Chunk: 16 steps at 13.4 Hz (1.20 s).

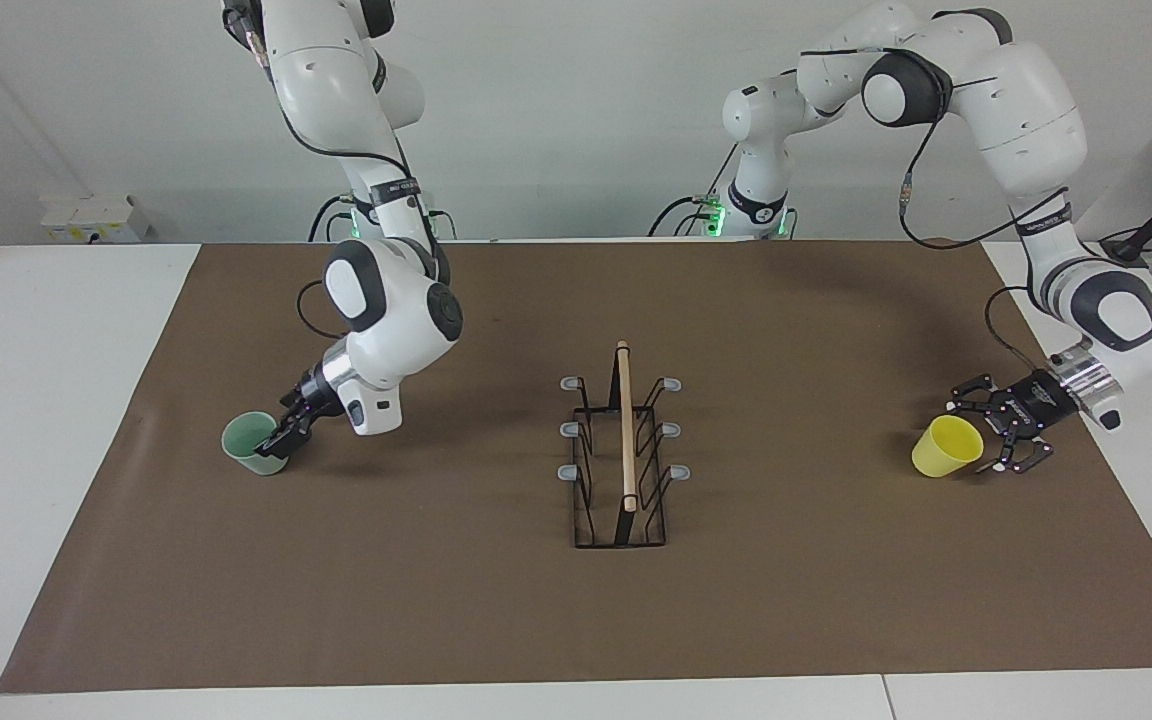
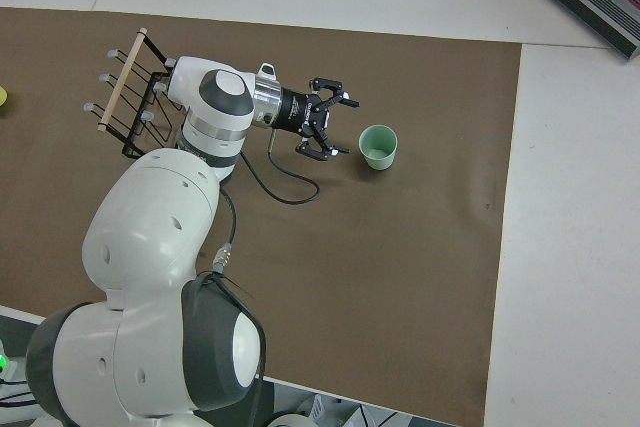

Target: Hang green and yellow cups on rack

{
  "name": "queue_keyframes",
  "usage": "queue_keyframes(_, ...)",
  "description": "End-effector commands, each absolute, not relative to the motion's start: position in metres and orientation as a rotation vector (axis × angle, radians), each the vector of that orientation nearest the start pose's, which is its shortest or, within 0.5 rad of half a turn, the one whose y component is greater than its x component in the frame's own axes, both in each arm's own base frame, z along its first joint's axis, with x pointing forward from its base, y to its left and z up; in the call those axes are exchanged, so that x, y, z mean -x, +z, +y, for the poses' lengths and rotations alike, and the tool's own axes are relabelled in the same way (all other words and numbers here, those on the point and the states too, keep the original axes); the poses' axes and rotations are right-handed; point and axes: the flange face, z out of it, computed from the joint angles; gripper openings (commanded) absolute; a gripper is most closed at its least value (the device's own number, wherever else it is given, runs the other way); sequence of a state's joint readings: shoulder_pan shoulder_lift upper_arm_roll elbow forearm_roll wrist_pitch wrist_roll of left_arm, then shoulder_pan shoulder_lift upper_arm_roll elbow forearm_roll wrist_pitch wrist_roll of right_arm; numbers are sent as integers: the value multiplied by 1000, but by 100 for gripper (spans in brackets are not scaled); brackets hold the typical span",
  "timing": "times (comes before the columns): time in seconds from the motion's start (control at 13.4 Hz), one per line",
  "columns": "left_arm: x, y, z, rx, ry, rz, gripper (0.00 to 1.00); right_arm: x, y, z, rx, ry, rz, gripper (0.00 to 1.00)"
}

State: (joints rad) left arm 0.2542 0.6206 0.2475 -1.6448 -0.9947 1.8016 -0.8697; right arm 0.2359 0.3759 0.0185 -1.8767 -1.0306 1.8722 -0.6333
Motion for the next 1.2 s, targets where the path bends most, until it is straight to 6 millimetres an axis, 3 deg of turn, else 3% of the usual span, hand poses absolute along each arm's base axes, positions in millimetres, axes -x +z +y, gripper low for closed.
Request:
queue_keyframes(0.0, -598, 254, 225, -1413, -637, 1887, 100, -607, 304, 92, -1624, -595, 1494, 100)
queue_keyframes(0.22, -587, 244, 221, -1318, -628, 1901, 100, -602, 282, 92, -1566, -613, 1530, 100)
queue_keyframes(0.75, -602, 241, 201, -1245, -564, 1905, 100, -585, 256, 84, -1581, -588, 1517, 100)
queue_keyframes(0.9, -603, 244, 203, -1243, -567, 1898, 100, -578, 249, 84, -1573, -577, 1539, 100)
queue_keyframes(1.12, -605, 246, 201, -1248, -555, 1899, 88, -572, 239, 75, -1523, -570, 1578, 100)
